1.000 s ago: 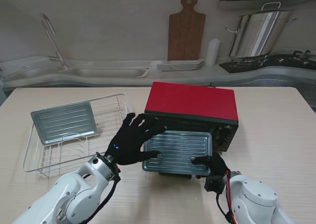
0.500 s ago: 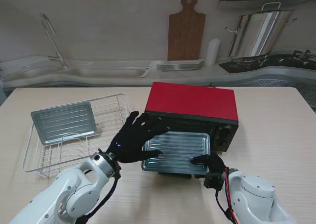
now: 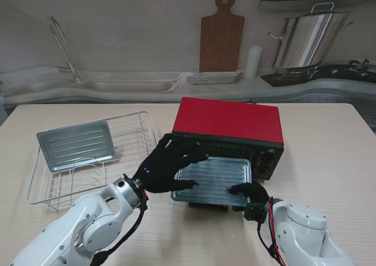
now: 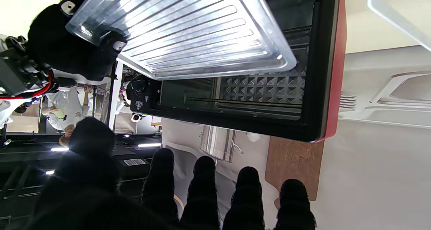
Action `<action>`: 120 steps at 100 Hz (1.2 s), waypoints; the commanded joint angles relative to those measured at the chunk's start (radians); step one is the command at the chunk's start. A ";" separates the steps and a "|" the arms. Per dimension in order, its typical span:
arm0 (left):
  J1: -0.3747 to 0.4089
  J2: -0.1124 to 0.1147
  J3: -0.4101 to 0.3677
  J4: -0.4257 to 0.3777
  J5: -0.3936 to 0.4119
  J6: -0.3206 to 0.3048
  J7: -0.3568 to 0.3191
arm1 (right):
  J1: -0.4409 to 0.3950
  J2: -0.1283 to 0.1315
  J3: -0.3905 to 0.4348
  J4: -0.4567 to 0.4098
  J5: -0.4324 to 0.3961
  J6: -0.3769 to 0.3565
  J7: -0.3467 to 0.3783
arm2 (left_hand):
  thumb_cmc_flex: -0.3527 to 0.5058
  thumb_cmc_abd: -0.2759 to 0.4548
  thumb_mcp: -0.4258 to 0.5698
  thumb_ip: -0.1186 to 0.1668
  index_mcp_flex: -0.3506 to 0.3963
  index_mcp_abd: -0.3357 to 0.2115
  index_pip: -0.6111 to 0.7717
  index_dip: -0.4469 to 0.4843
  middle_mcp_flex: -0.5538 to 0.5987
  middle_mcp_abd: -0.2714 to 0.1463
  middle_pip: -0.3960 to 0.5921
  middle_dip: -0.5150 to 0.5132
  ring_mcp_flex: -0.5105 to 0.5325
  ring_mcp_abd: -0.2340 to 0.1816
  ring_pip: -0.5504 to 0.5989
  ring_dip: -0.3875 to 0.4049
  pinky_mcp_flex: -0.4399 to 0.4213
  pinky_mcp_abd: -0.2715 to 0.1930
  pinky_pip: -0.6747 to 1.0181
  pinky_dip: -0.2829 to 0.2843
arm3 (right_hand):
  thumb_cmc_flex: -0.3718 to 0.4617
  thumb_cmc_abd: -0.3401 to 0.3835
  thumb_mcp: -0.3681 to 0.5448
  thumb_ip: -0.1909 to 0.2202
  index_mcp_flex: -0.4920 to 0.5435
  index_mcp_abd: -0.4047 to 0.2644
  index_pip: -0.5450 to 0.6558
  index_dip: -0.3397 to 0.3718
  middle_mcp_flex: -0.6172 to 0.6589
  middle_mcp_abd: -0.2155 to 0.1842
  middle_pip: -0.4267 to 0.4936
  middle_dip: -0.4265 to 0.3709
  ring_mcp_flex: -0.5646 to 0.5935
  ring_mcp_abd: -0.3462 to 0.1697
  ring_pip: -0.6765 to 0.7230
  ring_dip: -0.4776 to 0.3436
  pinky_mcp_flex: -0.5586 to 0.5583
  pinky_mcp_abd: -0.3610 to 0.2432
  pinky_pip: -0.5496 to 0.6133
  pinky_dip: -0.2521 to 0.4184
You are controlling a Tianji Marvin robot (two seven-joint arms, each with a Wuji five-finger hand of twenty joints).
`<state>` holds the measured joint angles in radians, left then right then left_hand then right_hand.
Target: Slide the trays into the oven
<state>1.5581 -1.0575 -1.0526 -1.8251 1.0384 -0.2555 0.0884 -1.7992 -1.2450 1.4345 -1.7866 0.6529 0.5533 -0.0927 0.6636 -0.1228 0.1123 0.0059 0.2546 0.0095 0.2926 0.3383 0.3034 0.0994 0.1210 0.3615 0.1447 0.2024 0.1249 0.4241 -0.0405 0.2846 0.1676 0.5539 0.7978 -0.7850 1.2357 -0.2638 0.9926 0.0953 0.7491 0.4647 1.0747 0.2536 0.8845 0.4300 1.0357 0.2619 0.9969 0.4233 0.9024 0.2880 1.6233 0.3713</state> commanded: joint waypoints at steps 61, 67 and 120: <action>0.032 -0.003 -0.027 -0.039 0.015 0.003 -0.016 | 0.049 -0.023 0.015 0.024 0.036 0.088 0.007 | -0.013 0.039 -0.020 0.005 -0.016 -0.020 0.010 0.014 -0.018 -0.026 0.006 -0.011 0.001 -0.023 0.013 -0.001 -0.008 -0.020 -0.038 -0.010 | 0.097 0.055 0.089 0.039 0.015 -0.088 0.140 0.030 -0.020 0.050 0.047 -0.006 0.095 0.084 0.102 0.043 0.058 -0.063 0.076 0.026; 0.035 -0.003 -0.033 -0.042 0.015 0.002 -0.015 | 0.056 -0.024 0.013 0.028 0.036 0.097 0.004 | -0.013 0.040 -0.020 0.005 -0.017 -0.021 0.009 0.013 -0.018 -0.026 0.006 -0.012 0.001 -0.023 0.013 -0.001 -0.008 -0.021 -0.039 -0.010 | 0.097 0.054 0.089 0.039 0.013 -0.087 0.140 0.029 -0.020 0.050 0.048 -0.005 0.095 0.085 0.101 0.042 0.059 -0.064 0.076 0.026; 0.021 -0.002 -0.033 -0.042 0.011 -0.008 -0.031 | 0.076 -0.036 0.011 0.029 0.048 0.134 -0.032 | -0.013 0.042 -0.021 0.004 -0.015 -0.019 0.007 0.013 -0.018 -0.025 0.004 -0.013 0.000 -0.023 0.011 -0.002 -0.011 -0.021 -0.040 -0.013 | 0.097 0.054 0.089 0.038 0.009 -0.083 0.145 0.021 -0.021 0.051 0.053 -0.006 0.097 0.083 0.105 0.042 0.062 -0.063 0.078 0.025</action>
<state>1.5778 -1.0566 -1.0867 -1.8566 1.0513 -0.2611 0.0795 -1.7175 -1.2721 1.4466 -1.7473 0.7033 0.6840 -0.1438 0.6631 -0.1227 0.1123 0.0059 0.2546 0.0095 0.2942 0.3383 0.3034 0.0991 0.1217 0.3615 0.1447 0.2021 0.1250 0.4241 -0.0404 0.2844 0.1676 0.5529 0.7977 -0.7844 1.2364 -0.2639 0.9805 0.1078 0.7611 0.4648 1.0643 0.2637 0.9071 0.4298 1.0458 0.2628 1.0227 0.4358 0.9116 0.2897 1.6380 0.3818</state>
